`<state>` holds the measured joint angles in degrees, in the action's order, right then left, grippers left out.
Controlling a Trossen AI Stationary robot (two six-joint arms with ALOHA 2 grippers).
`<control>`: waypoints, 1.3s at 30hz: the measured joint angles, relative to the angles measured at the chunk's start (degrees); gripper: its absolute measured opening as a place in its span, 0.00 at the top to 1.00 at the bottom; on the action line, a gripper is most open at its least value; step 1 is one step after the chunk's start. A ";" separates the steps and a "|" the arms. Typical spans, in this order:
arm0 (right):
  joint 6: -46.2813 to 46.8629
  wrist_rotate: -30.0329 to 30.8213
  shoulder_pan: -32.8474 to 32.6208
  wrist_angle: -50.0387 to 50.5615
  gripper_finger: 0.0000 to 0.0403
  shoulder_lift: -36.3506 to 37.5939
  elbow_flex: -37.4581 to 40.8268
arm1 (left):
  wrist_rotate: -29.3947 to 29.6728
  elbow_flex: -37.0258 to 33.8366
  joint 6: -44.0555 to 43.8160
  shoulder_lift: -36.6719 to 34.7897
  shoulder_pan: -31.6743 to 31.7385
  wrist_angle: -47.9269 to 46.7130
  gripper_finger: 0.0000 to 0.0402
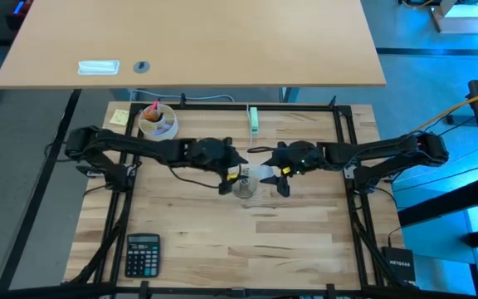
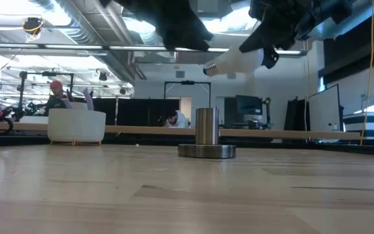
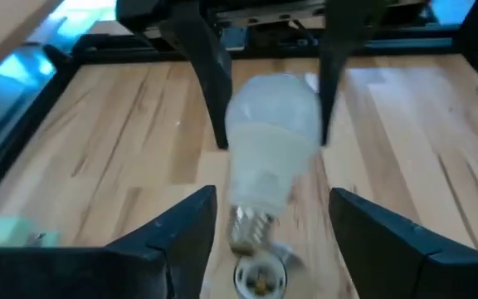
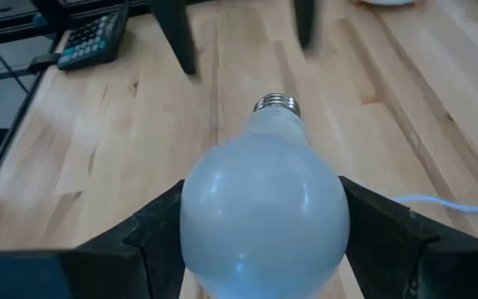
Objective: Screw lightbulb
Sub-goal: Insert the lightbulb into the lamp
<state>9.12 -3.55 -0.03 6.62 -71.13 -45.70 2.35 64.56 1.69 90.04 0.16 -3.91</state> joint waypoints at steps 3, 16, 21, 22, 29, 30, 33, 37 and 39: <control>-1.65 -0.16 0.00 1.32 0.36 0.00 -1.88 | -2.40 1.68 -0.85 2.44 0.65 -0.83 0.37; -2.38 -1.15 0.06 4.39 0.36 -0.39 -3.84 | -2.60 3.10 1.46 5.11 0.94 -1.58 0.45; -2.40 -1.12 0.02 3.97 0.36 -0.39 -3.84 | -2.63 3.06 2.72 5.11 1.05 -1.54 0.58; -2.40 -1.14 0.02 3.95 0.35 -0.39 -3.84 | -2.65 3.06 3.11 5.11 1.03 -1.60 0.61; -1.86 -2.48 0.07 4.19 0.34 -0.39 -3.82 | -3.34 3.03 5.37 5.33 1.07 -2.19 0.72; -1.64 -3.00 0.07 4.24 0.34 -0.39 -3.82 | -3.43 2.99 5.66 5.33 1.04 -2.25 0.75; -0.61 -3.21 0.01 4.30 0.34 -0.39 -3.82 | -3.45 2.95 5.27 5.38 0.96 -2.04 0.76; -0.31 -3.06 0.05 4.85 0.34 -0.39 -4.24 | -3.46 2.95 5.18 5.38 1.00 -1.92 0.76; -0.16 -2.93 0.00 5.32 0.33 -0.37 -4.90 | -3.37 2.95 5.16 5.36 0.96 -1.72 0.76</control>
<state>8.96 -6.48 -0.03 11.94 -71.50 -50.60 -1.02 67.51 6.85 95.40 1.13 -5.64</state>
